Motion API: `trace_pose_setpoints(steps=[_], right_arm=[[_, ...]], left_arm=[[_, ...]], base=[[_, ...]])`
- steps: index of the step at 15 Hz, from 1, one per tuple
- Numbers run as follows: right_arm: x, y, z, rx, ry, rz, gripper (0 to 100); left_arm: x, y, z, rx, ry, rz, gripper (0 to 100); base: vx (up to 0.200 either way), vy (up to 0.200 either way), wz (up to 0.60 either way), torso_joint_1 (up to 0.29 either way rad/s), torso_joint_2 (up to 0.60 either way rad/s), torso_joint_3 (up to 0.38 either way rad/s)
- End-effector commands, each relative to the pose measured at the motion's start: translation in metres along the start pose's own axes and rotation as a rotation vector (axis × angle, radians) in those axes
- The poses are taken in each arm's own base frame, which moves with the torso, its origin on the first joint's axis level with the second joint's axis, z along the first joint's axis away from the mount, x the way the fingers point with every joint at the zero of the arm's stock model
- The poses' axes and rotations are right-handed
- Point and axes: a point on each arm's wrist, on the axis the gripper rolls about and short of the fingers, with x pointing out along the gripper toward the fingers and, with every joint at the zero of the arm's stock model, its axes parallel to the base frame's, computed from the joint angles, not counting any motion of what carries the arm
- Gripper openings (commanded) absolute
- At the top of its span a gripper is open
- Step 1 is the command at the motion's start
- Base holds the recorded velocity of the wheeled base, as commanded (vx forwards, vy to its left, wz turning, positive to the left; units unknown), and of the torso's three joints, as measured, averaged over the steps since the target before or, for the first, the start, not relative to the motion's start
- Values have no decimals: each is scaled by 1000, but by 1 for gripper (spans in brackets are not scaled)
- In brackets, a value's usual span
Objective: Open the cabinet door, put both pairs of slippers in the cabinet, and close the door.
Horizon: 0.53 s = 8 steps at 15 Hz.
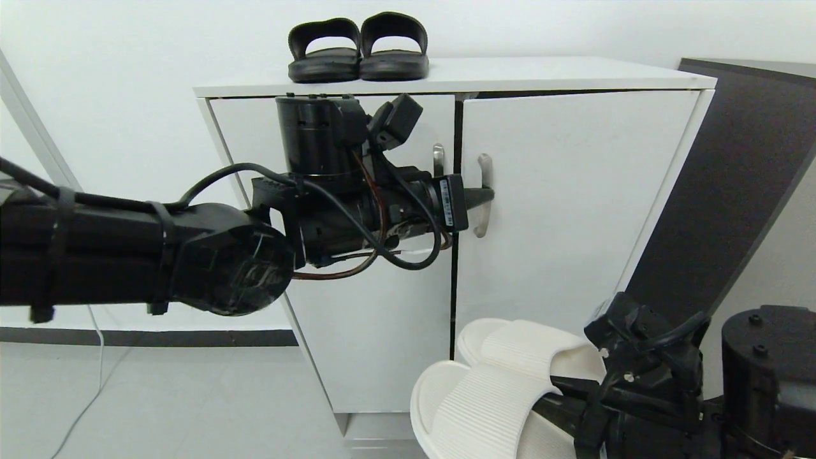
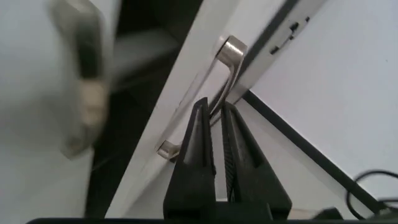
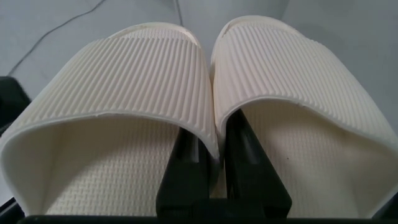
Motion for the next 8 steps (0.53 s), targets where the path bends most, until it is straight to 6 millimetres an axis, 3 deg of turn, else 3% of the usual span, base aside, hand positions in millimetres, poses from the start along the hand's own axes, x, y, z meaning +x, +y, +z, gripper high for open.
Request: trace_pose_setpoints(steps=[1, 5, 8], right_arm=[[-5, 1, -3, -2, 5, 42, 0], [-18, 7, -9, -13, 8, 146, 0], [-19, 7, -12, -47, 17, 158, 0]], left_arm=[[-25, -23, 4, 13, -20, -39, 0], [-52, -43, 3, 21, -26, -77, 0], [-67, -44, 2, 23, -36, -69, 0]], base=[[0, 0, 0, 0, 0, 0], [0, 0, 0, 0, 0, 0], [0, 0, 0, 0, 0, 0]])
